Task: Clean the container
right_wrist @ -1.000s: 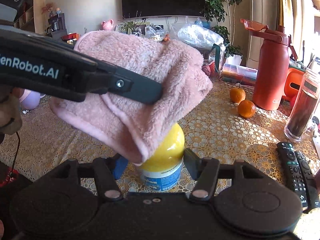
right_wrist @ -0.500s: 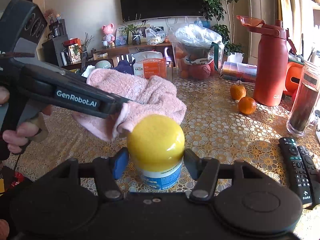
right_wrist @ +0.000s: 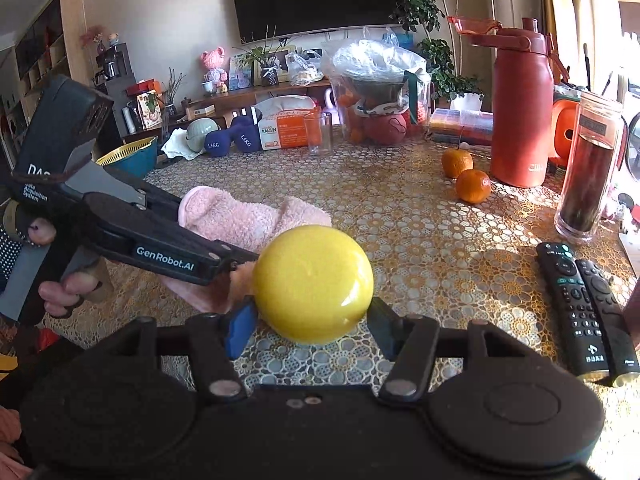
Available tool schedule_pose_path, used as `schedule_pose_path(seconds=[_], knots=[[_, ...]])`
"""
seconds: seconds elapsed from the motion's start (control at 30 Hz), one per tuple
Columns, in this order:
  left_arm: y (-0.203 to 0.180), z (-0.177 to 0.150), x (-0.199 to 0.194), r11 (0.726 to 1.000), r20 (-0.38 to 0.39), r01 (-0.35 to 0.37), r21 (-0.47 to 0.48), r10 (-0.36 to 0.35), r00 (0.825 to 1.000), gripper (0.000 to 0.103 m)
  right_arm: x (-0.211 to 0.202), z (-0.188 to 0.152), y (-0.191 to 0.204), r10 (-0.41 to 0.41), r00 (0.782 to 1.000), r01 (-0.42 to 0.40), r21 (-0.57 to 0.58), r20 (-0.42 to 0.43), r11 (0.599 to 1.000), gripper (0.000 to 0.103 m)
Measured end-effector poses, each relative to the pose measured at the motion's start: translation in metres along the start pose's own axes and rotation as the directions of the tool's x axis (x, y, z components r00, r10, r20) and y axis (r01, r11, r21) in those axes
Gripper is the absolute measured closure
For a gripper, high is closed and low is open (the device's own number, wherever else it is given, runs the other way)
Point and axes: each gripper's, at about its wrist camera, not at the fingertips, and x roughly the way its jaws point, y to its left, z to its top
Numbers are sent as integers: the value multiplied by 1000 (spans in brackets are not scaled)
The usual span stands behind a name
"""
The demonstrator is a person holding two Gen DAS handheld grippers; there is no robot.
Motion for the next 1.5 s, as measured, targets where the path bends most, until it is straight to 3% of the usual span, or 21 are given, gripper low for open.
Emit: schedule_pose_path(seconds=[0.3, 0.63, 0.83, 1.5], knots=[[7, -1, -48, 998, 54, 63, -21, -62, 997, 66, -6, -10, 5, 7, 1000, -6, -76, 10, 997, 44], [-27, 18, -88, 978, 151, 203, 48, -208, 966, 66, -4, -12, 17, -21, 1000, 21, -167, 3, 986, 44], [-40, 24, -69, 981, 130, 185, 67, -192, 973, 66, -3, -11, 21, -31, 1000, 31, -198, 3, 980, 44], [-8, 24, -16, 998, 48, 69, 15, -70, 996, 66, -1, -7, 25, -37, 999, 38, -223, 9, 974, 44]])
